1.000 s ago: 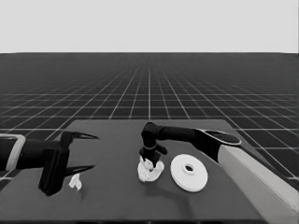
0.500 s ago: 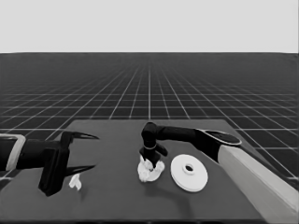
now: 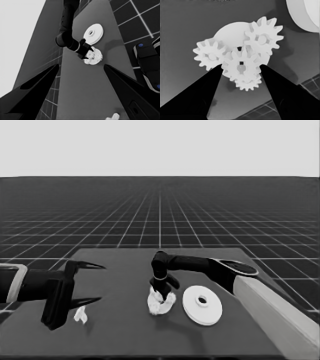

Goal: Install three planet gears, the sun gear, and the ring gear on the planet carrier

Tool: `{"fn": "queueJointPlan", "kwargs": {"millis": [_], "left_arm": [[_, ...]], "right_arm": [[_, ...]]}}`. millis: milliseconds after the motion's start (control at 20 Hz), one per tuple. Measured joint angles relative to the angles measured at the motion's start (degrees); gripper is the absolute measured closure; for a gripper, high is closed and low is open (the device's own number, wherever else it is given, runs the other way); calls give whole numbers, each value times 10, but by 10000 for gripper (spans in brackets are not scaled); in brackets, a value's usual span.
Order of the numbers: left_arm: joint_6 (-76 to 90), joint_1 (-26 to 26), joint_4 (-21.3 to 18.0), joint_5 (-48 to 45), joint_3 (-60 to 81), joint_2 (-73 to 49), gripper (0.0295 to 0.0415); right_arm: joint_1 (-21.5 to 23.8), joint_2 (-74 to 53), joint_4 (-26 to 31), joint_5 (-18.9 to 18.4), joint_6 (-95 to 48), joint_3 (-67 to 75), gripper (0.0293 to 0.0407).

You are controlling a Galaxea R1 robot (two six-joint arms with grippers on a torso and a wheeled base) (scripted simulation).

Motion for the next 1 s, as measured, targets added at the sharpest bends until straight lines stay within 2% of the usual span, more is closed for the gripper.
{"fn": "queueJointPlan", "kwargs": {"millis": [1000], "left_arm": [[0,0,0,0,0,0,326]], "right_arm": [[-1,0,0,0,120,0,390]]}}
